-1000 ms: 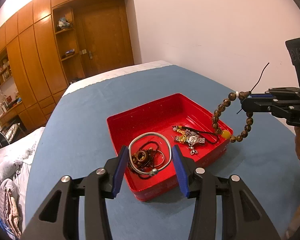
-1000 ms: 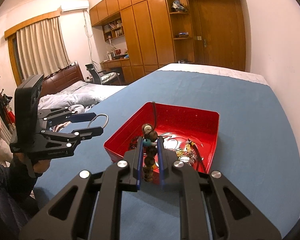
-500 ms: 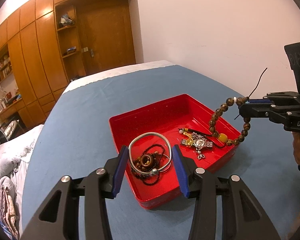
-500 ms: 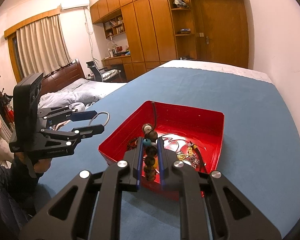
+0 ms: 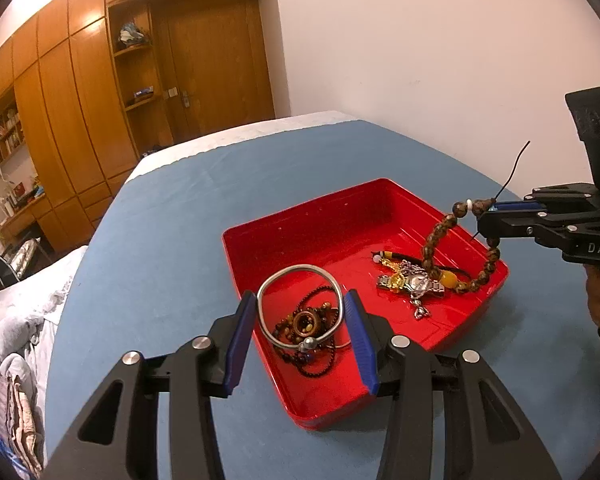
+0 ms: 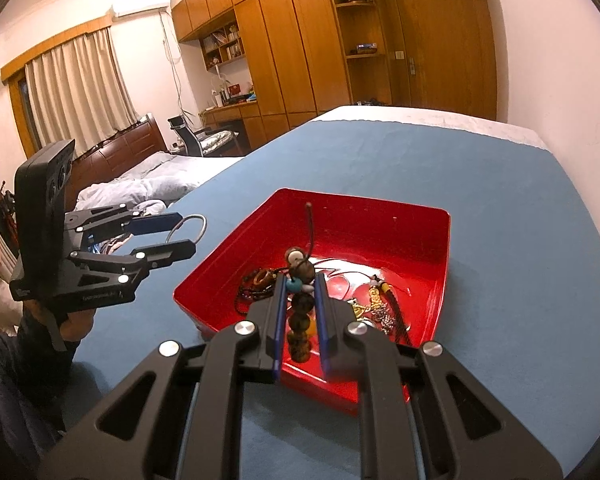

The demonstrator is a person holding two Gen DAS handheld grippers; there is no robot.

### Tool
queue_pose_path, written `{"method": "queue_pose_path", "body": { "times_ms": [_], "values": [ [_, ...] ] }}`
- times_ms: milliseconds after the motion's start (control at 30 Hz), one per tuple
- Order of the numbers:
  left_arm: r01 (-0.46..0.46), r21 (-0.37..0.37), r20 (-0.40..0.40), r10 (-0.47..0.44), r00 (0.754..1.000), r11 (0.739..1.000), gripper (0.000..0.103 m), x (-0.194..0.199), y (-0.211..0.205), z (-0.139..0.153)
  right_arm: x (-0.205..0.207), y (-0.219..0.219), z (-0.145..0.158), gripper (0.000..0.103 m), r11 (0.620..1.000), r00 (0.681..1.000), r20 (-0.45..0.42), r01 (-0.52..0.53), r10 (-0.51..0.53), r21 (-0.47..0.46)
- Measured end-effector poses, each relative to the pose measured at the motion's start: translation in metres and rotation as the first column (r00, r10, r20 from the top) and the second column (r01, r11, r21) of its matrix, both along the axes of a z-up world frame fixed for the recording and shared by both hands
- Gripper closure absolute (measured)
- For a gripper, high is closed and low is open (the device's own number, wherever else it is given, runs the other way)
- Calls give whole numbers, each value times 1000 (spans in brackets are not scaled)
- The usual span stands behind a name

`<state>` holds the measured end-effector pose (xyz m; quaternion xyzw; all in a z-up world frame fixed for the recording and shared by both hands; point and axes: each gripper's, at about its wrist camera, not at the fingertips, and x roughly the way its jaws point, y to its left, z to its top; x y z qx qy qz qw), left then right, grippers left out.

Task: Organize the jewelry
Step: 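Lower the bangle and bead bracelet into the box and open both grippers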

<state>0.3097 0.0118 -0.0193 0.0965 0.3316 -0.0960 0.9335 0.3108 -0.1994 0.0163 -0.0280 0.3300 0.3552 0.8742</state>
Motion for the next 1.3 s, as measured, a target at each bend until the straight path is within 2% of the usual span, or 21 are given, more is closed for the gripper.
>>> {"method": "queue_pose_path", "body": {
  "times_ms": [100,200,467,500,533,600,900,1100,1200,1267,1300],
  "values": [
    [21,17,-6,-21,1000,1000,57,12,-5,2,9,2,-1,91,999,1000,-10,25,-25,-21],
    [50,0,-34,-50,998,999,57,27,-9,-2,24,3,-6,91,998,998,-33,49,-50,-30],
    [56,9,-139,-55,989,998,57,58,-21,-43,56,14,-51,91,992,986,-144,73,-88,-103],
    [49,12,-149,-47,988,999,53,60,-20,-47,57,16,-55,90,991,985,-149,71,-87,-113],
    [38,14,-159,-35,987,999,42,63,-18,-51,57,19,-57,87,990,985,-144,72,-90,-125],
    [28,15,-153,-25,988,1000,31,63,-17,-54,57,22,-60,85,988,986,-142,69,-89,-138],
    [22,11,-150,-20,989,1000,26,57,-14,-54,54,19,-63,79,989,985,-149,71,-91,-131],
    [-1,13,-114,3,993,1000,23,43,-15,-39,42,18,-54,59,990,988,-122,81,-95,-120],
    [-18,20,-91,20,996,1000,19,32,-17,-31,34,20,-48,45,989,989,-101,94,-106,-117],
    [-25,11,-82,26,996,1000,18,23,-17,-25,28,19,-44,32,989,989,-91,105,-115,-109],
    [-30,10,-77,31,997,999,17,20,-17,-22,25,20,-42,29,989,989,-89,109,-118,-105]
  ]
}}
